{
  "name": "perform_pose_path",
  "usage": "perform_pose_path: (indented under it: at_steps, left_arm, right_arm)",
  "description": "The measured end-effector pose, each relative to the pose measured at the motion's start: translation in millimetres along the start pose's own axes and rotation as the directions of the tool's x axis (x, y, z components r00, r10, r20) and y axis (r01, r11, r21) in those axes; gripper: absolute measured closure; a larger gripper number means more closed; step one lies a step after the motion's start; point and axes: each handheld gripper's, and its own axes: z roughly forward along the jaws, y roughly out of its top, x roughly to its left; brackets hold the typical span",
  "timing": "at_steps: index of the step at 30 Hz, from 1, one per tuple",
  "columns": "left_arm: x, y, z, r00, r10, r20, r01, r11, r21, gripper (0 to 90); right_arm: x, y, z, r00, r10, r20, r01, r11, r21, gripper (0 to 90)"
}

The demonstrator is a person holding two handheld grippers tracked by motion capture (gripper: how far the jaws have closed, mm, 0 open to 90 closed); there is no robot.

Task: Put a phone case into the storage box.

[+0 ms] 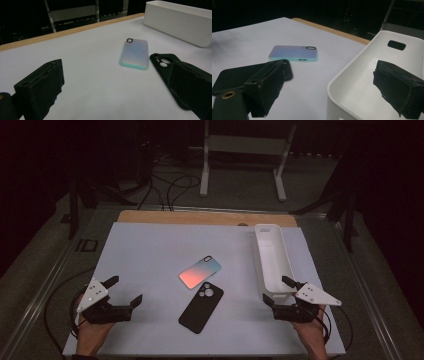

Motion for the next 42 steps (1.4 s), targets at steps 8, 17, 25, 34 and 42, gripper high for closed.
perform_pose_path:
  at_steps: [8, 17, 25, 34, 42]
  left_arm:
    - [1.0, -0.4, 0.2, 0.9999, 0.008, -0.012, -0.008, 0.9998, 0.02, 1.2]
    - [3.2, 1.7, 0.8, 0.9998, -0.003, -0.018, 0.004, 0.9991, 0.042, 1.2]
    - [0.5, 16.4, 12.6, 0.9998, 0.012, -0.016, -0.011, 0.9968, 0.08, 1.2]
    - [-4.1, 32.5, 47.5, 0.9984, 0.052, 0.019, -0.055, 0.984, 0.169, 1.3]
    - [-8.5, 37.6, 76.7, 0.9972, 0.064, 0.039, -0.072, 0.967, 0.244, 1.3]
  right_arm:
    - [-0.5, 0.0, 0.3, 1.0, 0.002, 0.006, -0.002, 1.0, 0.001, 10.0]
    - [-1.5, -1.1, 1.5, 0.9998, 0.014, 0.011, -0.014, 1.0, 0.008, 10.0]
    - [-1.1, -0.1, 3.6, 0.9999, 0.014, 0.007, -0.015, 1.0, 0.014, 10.0]
    - [-0.9, 0.6, 5.2, 0.9999, 0.012, 0.007, -0.012, 1.0, 0.019, 10.0]
    - [-1.6, -0.1, 5.9, 0.9998, 0.015, 0.009, -0.015, 1.0, 0.025, 10.0]
